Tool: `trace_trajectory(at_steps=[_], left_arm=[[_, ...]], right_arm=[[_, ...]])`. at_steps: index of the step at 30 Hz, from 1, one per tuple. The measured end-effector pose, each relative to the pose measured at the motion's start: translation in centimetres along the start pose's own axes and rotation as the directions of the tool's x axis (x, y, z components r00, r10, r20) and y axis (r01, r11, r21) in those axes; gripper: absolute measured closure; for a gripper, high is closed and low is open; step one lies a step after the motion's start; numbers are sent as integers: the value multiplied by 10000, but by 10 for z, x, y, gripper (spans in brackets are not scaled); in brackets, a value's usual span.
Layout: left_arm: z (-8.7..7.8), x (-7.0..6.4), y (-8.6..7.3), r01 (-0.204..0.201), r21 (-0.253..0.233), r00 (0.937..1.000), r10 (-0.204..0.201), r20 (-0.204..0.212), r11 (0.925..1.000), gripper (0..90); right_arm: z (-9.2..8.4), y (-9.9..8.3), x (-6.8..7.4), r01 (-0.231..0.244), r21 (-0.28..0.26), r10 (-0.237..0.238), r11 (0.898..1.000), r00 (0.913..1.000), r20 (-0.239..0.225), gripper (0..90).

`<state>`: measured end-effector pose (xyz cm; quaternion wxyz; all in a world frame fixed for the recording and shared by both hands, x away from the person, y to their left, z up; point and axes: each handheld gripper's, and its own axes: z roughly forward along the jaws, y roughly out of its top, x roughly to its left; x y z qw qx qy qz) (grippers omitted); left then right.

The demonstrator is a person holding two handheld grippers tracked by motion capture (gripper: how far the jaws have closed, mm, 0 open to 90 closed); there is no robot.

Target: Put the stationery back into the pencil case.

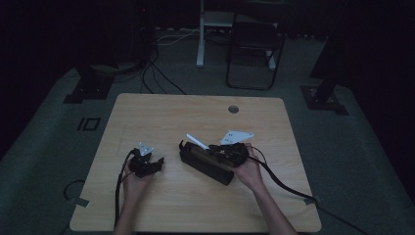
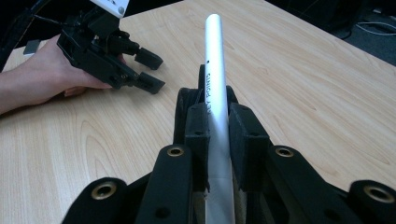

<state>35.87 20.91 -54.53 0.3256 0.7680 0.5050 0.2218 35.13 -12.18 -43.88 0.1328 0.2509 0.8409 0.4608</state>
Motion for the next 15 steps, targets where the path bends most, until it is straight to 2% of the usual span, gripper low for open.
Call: trace_trajectory(at_steps=[15], left_arm=[[0,0,0,4,-39,10000,-4,14,10000,388]], right_arm=[[7,-5,2,62,239,-62,9997,10000,-17,785]])
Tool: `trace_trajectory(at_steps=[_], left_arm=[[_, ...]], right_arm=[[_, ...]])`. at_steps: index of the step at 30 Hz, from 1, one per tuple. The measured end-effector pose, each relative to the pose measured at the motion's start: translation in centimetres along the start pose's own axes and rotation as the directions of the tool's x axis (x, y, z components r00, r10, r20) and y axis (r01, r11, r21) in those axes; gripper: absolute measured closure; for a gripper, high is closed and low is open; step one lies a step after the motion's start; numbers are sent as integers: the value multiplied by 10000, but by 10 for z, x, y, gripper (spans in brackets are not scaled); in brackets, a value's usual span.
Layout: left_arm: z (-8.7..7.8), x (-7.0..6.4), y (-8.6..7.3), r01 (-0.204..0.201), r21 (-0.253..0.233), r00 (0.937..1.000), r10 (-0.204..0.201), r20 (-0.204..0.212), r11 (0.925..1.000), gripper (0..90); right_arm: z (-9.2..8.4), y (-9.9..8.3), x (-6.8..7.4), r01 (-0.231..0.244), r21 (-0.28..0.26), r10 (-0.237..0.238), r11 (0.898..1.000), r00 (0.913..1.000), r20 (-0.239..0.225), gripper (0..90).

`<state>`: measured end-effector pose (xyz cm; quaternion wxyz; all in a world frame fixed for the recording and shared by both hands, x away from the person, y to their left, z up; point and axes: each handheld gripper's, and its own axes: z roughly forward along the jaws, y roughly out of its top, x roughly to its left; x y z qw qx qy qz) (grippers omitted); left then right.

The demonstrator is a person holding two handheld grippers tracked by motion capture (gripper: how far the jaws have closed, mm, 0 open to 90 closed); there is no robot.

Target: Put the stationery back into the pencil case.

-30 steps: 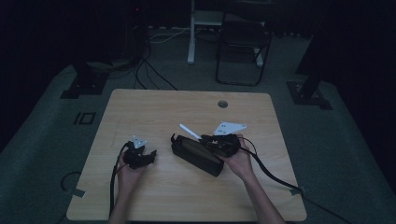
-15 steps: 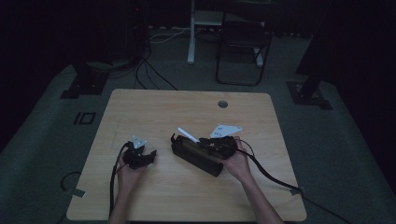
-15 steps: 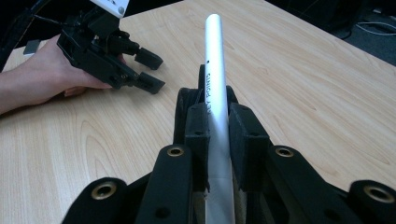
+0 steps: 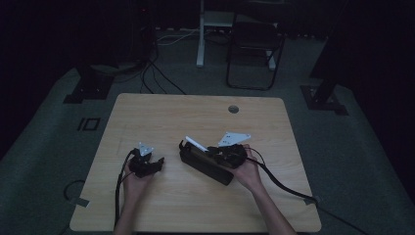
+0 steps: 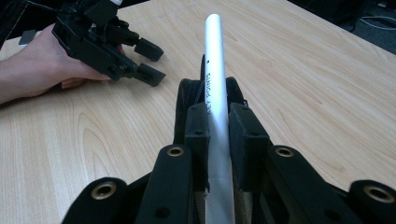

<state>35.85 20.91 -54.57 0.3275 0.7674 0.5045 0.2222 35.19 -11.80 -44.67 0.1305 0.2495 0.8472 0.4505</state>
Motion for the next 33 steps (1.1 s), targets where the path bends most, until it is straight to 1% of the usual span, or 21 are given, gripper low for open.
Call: trace_trajectory(at_steps=[13,17,22,24,28,33], left_arm=[[0,0,0,1,-35,10000,-1,2,10000,387],[0,0,0,0,-36,10000,0,0,10000,386],[0,0,0,-1,-46,10000,1,1,10000,386],[0,0,0,-2,-46,10000,2,1,10000,386],[0,0,0,10,-48,10000,-10,0,10000,386],[0,0,0,-5,-53,10000,5,7,10000,386]], right_arm=[[5,-4,1,-9,133,10,9999,10000,-75,785],[6,-5,1,10,101,-9,9999,9999,-131,785],[4,-12,-3,-222,143,223,9997,9997,-85,785],[4,-13,-3,-159,215,160,9996,9999,-51,785],[4,-12,-2,-109,145,111,9998,9999,-99,784],[5,-14,-1,-30,239,33,9997,9999,-129,785]])
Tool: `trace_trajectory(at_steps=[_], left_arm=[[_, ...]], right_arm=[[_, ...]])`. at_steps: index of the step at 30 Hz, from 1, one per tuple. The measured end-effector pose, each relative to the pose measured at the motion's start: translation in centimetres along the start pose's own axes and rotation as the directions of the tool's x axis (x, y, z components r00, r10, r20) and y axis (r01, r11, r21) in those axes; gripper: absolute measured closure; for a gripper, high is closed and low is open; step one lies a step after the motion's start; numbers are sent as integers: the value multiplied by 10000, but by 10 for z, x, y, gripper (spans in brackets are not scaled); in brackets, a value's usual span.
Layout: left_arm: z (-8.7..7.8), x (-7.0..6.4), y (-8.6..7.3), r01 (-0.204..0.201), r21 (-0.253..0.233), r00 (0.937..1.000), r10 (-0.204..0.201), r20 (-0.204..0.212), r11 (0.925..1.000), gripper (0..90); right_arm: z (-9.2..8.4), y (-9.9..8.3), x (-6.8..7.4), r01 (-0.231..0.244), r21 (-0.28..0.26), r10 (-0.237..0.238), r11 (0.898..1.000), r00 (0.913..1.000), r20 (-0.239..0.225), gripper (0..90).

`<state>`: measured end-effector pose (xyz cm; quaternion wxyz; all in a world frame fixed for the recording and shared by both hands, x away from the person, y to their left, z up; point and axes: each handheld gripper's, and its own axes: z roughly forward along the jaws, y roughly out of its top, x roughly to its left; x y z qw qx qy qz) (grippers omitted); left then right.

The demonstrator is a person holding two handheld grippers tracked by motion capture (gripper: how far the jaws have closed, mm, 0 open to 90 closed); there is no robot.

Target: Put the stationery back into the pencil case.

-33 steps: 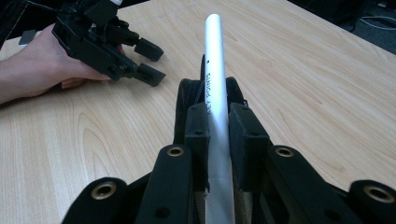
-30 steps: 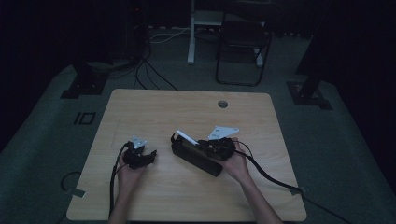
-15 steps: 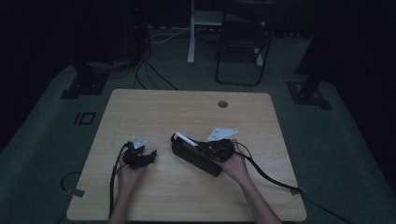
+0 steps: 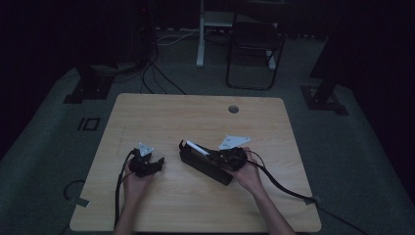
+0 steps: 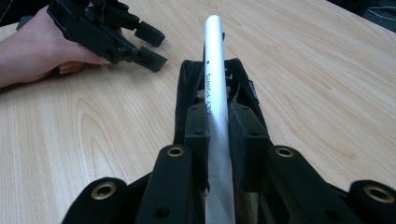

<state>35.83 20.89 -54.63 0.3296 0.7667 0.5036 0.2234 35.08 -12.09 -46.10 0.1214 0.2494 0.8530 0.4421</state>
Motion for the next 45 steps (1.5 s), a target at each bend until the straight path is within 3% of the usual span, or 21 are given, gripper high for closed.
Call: trace_trajectory(at_steps=[31,34,45], left_arm=[[0,0,0,-12,-2,10000,12,14,10000,382],[0,0,0,-14,-8,10000,14,17,10000,382],[0,0,0,-49,16,10000,48,12,10000,378]], right_arm=[[11,-6,0,253,542,-261,9982,9995,149,776],[10,-5,0,219,462,-221,9987,9997,46,700],[3,-2,0,149,198,-153,9997,9997,194,617]])
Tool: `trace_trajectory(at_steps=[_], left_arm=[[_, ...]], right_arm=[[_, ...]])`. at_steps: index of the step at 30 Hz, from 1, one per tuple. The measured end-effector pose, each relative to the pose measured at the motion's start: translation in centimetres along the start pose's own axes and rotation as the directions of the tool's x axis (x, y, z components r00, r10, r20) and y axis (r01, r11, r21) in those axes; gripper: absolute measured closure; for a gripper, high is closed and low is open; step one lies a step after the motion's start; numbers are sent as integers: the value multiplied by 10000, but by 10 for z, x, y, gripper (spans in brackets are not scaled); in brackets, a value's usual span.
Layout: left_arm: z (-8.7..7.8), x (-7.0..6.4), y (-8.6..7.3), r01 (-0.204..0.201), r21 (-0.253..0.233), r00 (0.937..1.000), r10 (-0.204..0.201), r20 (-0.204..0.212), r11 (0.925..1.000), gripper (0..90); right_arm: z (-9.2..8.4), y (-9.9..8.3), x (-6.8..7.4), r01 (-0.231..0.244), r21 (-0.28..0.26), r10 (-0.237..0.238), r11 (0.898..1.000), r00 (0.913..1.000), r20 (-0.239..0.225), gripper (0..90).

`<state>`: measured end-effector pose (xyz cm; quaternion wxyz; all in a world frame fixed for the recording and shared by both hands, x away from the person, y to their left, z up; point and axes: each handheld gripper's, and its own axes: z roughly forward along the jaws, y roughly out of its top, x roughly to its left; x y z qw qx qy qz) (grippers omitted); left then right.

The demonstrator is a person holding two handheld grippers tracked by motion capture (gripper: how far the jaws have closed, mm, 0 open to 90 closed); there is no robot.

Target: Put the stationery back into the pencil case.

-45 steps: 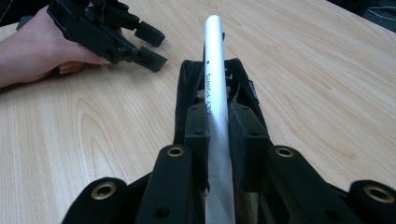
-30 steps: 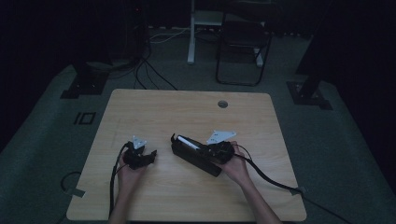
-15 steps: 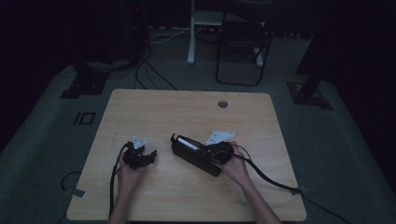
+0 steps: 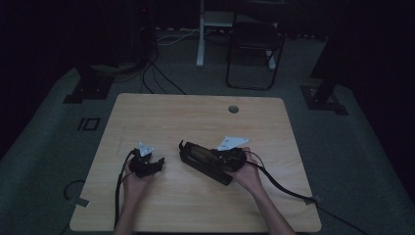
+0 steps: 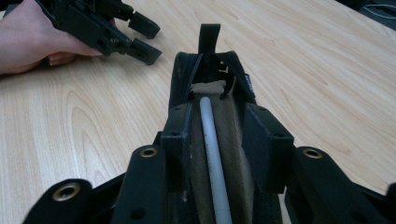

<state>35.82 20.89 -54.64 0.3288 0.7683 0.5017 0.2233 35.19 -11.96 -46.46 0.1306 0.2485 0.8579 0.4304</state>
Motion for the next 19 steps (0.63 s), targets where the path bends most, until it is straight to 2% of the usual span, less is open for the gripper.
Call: trace_trajectory(at_steps=[10,19], left_arm=[[0,0,0,-4,-22,10000,4,23,10000,377],[1,5,1,-183,9,9997,183,179,9998,377]], right_arm=[[-12,6,-7,-174,-403,188,9990,9992,361,552],[-28,12,-14,5,-728,55,9973,9965,830,522]])
